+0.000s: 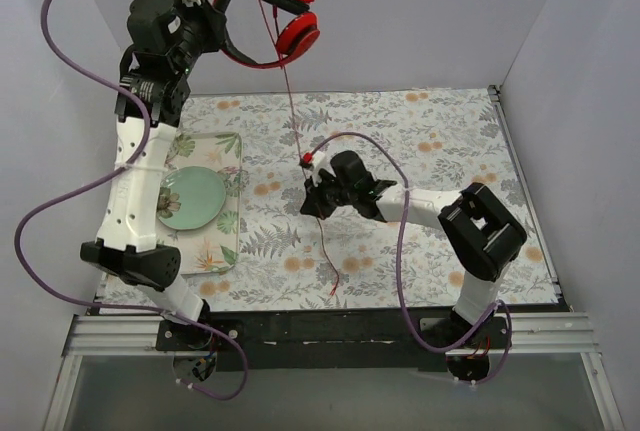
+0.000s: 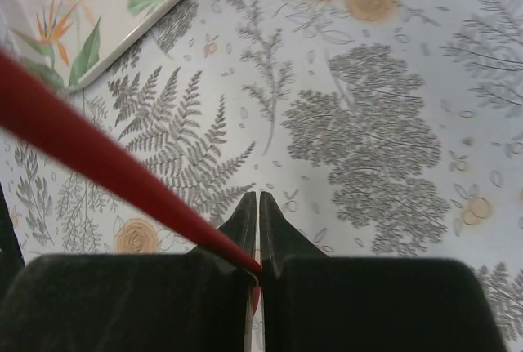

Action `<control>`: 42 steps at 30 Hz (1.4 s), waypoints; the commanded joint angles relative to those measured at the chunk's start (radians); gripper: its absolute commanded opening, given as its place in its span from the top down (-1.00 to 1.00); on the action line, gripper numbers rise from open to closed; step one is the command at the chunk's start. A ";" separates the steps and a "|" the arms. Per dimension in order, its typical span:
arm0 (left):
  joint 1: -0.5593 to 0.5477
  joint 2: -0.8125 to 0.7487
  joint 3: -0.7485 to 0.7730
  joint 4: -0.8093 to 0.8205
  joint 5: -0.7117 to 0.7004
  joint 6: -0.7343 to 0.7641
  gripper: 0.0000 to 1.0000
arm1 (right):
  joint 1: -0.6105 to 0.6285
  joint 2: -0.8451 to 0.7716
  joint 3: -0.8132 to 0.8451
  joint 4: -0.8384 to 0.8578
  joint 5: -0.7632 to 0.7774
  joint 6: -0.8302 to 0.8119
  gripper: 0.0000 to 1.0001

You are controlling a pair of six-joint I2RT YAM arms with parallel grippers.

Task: Wrap the headphones

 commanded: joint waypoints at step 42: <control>-0.280 -0.202 -0.938 0.284 -0.065 0.756 1.00 | -0.114 -0.160 0.906 -0.867 0.584 -0.531 0.97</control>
